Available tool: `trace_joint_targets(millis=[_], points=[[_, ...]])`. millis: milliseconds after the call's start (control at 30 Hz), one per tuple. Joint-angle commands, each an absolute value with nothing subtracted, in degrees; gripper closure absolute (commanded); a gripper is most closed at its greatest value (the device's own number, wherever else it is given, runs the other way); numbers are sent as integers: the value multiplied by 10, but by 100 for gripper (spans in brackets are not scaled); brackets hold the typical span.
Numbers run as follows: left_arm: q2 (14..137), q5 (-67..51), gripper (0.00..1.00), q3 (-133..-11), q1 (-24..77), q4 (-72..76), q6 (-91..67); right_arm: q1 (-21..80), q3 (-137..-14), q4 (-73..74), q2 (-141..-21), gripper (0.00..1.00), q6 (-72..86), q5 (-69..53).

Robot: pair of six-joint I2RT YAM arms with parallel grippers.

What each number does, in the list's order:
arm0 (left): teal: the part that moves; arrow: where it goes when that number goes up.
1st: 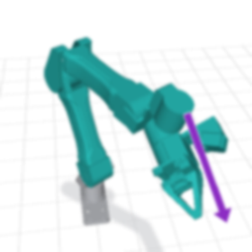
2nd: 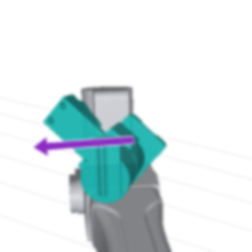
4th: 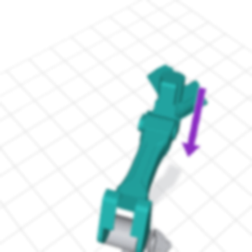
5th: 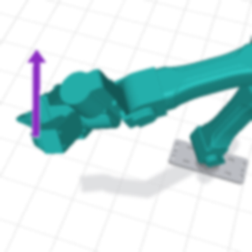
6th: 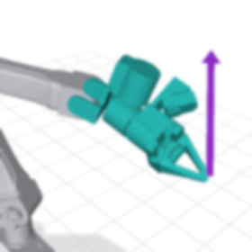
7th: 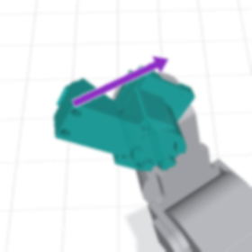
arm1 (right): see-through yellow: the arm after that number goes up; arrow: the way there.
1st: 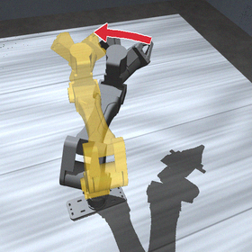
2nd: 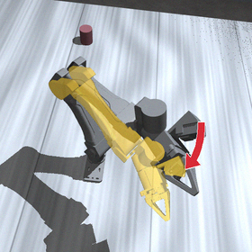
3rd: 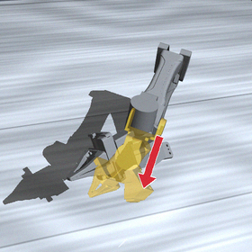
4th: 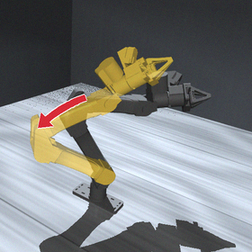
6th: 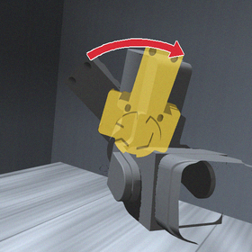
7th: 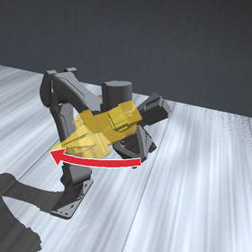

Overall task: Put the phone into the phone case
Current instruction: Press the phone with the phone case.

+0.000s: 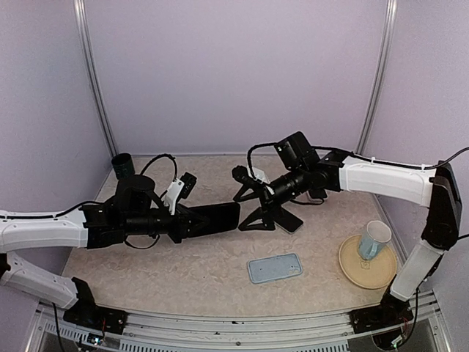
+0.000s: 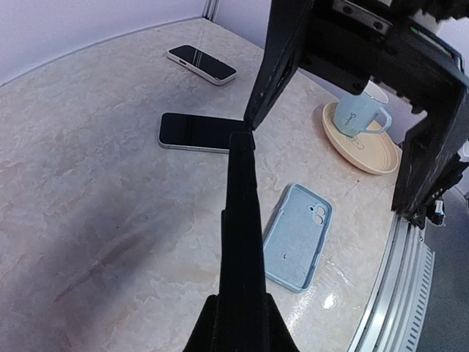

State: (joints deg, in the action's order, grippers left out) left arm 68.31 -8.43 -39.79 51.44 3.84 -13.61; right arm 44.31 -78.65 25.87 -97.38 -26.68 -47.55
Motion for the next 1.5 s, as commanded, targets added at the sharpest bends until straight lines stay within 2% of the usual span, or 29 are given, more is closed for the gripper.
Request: trace_joint_targets(millis=[0,333,667,1033,1467], points=[[681,-145,100,-400,494,108,-189,478,-730,129,-929,0,-282,-299],[696,-178,100,-409,483,117,-223,550,-619,-62,-885,0,-387,-120],[719,-192,100,-426,474,120,-250,598,-640,-43,-927,0,-431,-52],[724,-189,100,-428,464,121,-259,607,-645,-4,-935,0,-424,-84],[719,-195,100,-431,455,128,-272,612,-640,-47,-965,0,-412,-18]])
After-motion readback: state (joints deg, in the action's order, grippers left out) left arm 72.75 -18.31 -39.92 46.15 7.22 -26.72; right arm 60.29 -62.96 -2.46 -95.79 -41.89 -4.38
